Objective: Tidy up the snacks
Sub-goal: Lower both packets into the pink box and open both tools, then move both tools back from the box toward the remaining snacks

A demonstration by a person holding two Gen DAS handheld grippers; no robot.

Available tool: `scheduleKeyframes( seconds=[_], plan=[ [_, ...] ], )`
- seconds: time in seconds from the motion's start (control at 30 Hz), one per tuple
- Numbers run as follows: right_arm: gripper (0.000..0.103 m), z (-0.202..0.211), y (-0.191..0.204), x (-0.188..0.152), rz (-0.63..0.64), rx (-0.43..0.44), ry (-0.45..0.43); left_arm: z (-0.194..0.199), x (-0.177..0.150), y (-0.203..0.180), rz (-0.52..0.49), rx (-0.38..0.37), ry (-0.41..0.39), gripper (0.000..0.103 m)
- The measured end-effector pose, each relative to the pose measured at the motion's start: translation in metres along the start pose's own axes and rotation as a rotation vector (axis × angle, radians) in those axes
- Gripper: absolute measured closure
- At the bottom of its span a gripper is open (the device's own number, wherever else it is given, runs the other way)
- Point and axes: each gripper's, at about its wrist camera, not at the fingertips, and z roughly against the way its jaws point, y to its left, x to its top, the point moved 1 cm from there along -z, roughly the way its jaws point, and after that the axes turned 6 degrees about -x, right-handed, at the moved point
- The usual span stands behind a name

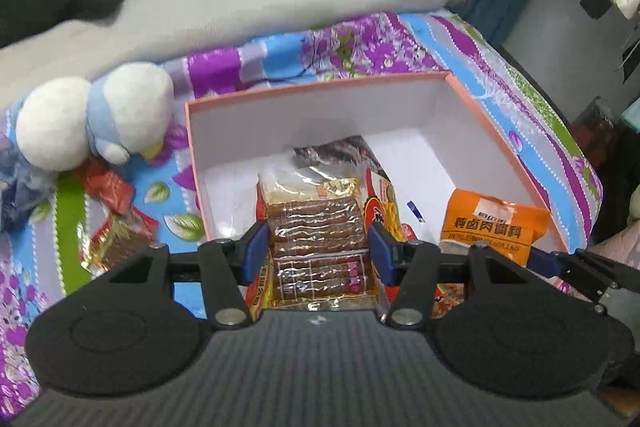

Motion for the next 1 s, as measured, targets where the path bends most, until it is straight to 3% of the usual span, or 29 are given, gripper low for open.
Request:
scheduleKeyframes(
  seconds=[0.03,0.07,0.1,0.17,0.3,0.6,1.0],
  plan=[
    [0.066,-0.002,0.0,-0.001,-0.004,0.001,0.006,-0.002,-0.001,0.002,0.013,-0.002,0.008,0.039],
    [0.058,-0.003,0.0,-0.001,-0.009,0.003,0.006,-0.003,-0.001,0.006,0.026,-0.004,0.014,0.032],
    [0.043,-0.002,-0.001,-0.002,-0.018,-0.003,0.005,-0.003,-0.001,0.009,0.042,-0.001,0.016,0.032],
    [0.037,0.002,-0.003,-0.003,-0.03,-0.004,-0.01,0.001,-0.002,0.014,0.078,-0.004,0.015,0.032],
    [0.037,0.022,-0.003,0.0,-0.039,0.011,-0.045,0.029,-0.001,0.013,0.079,-0.018,-0.032,0.032],
    [0.037,0.099,0.015,0.012,-0.07,0.07,-0.213,0.133,-0.014,0.006,-0.019,0.003,-0.218,0.032],
    [0.037,0.165,0.074,-0.016,-0.033,0.206,-0.33,0.235,-0.09,0.039,-0.034,0.084,-0.395,0.032]
  ],
)
